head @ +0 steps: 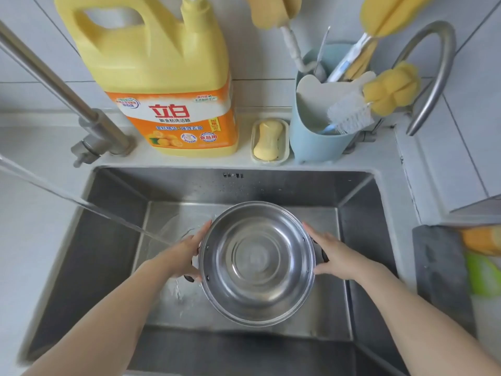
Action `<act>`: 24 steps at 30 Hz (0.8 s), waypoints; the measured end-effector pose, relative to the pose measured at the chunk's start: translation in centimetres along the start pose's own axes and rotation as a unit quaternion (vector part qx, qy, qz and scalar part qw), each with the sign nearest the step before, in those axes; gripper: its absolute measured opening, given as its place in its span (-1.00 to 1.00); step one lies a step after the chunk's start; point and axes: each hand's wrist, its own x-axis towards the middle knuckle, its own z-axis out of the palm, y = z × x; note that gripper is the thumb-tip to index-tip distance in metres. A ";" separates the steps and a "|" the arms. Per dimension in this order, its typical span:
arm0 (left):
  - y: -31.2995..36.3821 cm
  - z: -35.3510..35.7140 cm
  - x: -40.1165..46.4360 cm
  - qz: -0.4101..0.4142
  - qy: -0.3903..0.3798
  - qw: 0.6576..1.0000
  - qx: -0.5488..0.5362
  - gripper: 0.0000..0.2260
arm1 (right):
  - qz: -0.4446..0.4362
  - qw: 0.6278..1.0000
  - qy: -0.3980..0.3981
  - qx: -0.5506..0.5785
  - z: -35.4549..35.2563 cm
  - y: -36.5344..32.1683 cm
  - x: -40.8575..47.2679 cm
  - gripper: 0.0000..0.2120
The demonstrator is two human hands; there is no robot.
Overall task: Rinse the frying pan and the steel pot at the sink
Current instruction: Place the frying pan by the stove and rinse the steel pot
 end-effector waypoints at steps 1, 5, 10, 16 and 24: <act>0.0 -0.1 0.1 0.002 0.004 1.000 0.006 0.24 | 0.000 1.000 0.005 0.007 0.1 0.2 0.1 0.05; -0.9 0.2 -0.4 -0.017 0.037 0.998 0.042 0.12 | -0.003 0.999 0.026 0.031 0.4 0.8 0.5 -0.02; -3.0 0.0 -3.2 -0.119 0.125 0.969 -0.179 -0.23 | -0.004 0.999 0.022 0.041 0.6 0.9 0.2 -0.05; -3.4 -6.5 -8.1 -0.103 0.366 0.855 -0.352 -0.53 | -0.014 0.998 0.013 0.054 0.4 0.6 -0.1 0.03; 0.1 -15.0 -8.8 -0.017 0.520 0.747 -0.415 -0.77 | -0.012 0.999 0.007 0.045 0.6 -0.2 -0.5 0.14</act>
